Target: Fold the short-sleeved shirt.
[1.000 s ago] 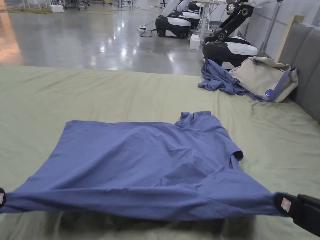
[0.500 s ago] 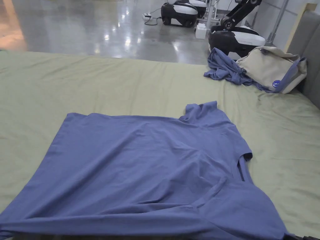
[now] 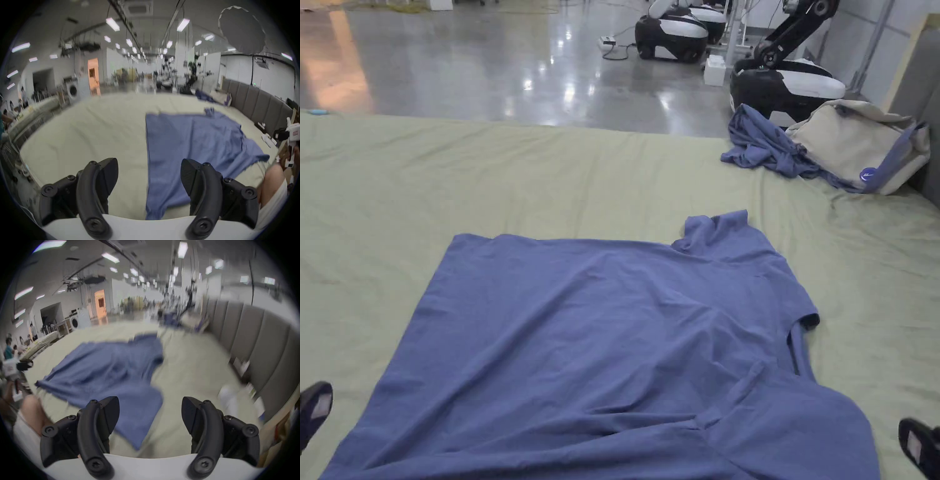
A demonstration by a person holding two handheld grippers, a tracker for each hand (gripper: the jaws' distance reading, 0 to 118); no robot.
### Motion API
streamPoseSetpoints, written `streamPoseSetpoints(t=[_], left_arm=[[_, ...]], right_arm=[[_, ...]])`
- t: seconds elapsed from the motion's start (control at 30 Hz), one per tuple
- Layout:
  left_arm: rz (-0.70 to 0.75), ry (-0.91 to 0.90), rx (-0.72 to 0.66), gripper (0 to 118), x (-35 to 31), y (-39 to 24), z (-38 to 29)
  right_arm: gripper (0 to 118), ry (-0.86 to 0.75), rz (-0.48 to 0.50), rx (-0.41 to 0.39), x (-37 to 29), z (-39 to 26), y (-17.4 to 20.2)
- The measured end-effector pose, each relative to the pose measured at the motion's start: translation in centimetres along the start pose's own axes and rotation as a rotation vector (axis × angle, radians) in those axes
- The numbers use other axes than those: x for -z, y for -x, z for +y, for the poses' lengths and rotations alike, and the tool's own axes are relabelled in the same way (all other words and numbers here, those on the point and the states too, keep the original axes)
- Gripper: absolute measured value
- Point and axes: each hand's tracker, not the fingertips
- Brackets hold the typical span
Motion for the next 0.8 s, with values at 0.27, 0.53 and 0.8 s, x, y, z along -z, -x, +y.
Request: streamPoseSetpoints(t=[0.27,0.53,0.8], left_arm=[[0.091,-0.228,0.041,89,-5.2,-4.6,0.4],[0.036,-0.188,0.052,0,-5.2,-3.7,-4.3],[-0.093,0.199,0.257,76,-0.4,0.9,-6.4]], right_arm=[[96,-0.300,-0.084,0.026,-4.6,0.0,6.7],[2,-0.286,-0.028,0.101,-5.0,-3.7,6.6],[2,-0.230,0.026,0.063,-4.2,-3.3,6.8]])
